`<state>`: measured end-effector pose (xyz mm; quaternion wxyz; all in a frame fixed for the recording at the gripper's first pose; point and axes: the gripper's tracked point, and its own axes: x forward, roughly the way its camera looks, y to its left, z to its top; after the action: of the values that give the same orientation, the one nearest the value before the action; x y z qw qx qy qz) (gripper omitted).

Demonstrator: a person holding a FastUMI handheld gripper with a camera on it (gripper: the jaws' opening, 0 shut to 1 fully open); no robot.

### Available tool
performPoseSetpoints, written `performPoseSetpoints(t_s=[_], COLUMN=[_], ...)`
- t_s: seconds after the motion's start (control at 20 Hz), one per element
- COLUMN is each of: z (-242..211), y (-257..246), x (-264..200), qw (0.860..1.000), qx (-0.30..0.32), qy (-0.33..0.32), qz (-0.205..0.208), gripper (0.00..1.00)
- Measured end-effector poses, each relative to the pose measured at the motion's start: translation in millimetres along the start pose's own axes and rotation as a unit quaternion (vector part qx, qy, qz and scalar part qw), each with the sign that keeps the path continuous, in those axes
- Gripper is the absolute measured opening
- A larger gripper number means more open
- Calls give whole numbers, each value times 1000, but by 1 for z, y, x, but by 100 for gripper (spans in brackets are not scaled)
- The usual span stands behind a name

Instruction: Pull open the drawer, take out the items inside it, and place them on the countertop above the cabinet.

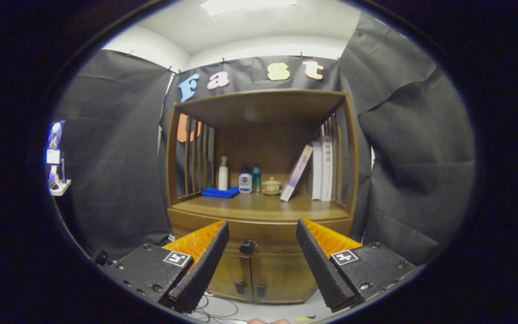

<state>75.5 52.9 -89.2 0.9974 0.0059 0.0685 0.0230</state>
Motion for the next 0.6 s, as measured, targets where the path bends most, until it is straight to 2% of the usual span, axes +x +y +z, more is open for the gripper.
performPoseSetpoints(t_s=[0.3, 0.6], z=[-36, -78], y=[16, 19], x=[52, 107], qw=[999, 997], qx=[32, 27], qy=[37, 68], qz=[2, -11], gripper=[99, 99])
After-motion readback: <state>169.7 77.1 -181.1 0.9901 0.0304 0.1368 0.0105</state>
